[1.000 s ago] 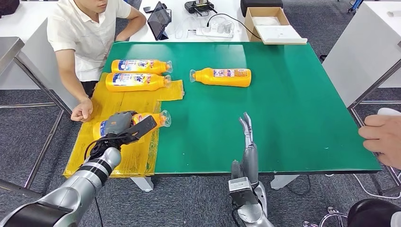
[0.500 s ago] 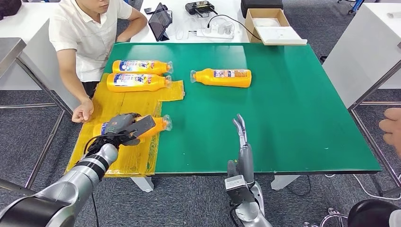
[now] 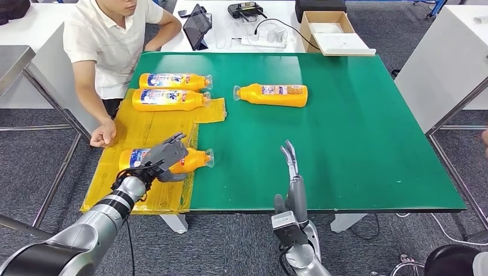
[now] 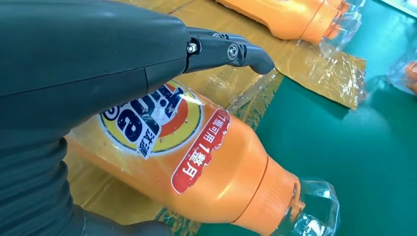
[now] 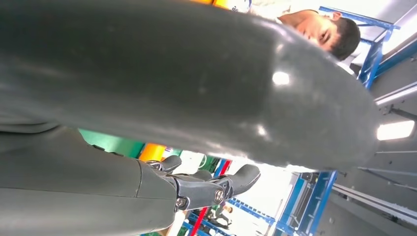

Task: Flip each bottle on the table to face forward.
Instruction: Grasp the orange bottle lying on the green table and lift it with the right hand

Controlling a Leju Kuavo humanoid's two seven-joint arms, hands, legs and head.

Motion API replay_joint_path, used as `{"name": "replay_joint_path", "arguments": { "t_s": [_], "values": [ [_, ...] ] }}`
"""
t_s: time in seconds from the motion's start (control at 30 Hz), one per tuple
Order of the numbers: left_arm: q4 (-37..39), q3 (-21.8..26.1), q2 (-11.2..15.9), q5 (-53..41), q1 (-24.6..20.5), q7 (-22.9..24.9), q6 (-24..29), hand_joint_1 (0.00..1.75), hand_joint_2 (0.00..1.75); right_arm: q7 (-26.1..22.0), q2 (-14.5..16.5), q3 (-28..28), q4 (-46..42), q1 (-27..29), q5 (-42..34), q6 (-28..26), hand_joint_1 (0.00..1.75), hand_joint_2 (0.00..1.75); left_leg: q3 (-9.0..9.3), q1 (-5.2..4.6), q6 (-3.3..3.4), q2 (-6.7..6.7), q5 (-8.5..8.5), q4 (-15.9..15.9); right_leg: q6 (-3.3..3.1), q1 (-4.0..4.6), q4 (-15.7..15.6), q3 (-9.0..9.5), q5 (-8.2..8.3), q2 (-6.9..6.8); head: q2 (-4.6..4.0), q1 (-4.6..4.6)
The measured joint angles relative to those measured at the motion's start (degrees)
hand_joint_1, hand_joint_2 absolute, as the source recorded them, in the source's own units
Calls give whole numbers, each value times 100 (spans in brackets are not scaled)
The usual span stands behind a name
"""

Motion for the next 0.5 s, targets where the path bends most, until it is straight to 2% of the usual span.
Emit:
{"name": "replay_joint_path", "arguments": {
  "t_s": [0.1,0.17,0.3,0.37,0.43,0.5],
  "values": [
    [-22,2,-25,35,36,-53,129,0,175,0,-23,35,40,-25,1,-53,0,0,1,0,0,1,1,0,0,0,1,0,1,0,1,-1],
    [-58,35,-47,256,90,-274,116,0,175,0,-45,45,64,-29,1,-85,0,0,1,0,0,1,2,0,1,0,1,0,1,0,1,-1],
    [-335,290,-125,1269,372,-1153,-306,0,175,0,-95,57,80,-26,-1,-127,0,0,-4,0,-1,3,1,0,1,0,1,-7,1,2,1,-1],
    [-589,420,-179,1689,593,-1524,-335,0,175,0,-120,76,80,-21,5,-147,0,0,-11,0,-1,5,1,1,1,0,1,-17,1,3,1,1],
    [-944,514,-250,1899,836,-1759,143,0,175,0,-140,92,79,2,32,-207,0,0,-21,0,-1,6,1,1,1,0,1,-27,1,3,1,1],
    [-1440,564,-334,2090,1085,-1970,1042,0,175,0,-156,98,77,54,119,-334,0,0,-31,0,0,5,0,1,1,0,0,-36,1,3,2,0]
  ]
}}
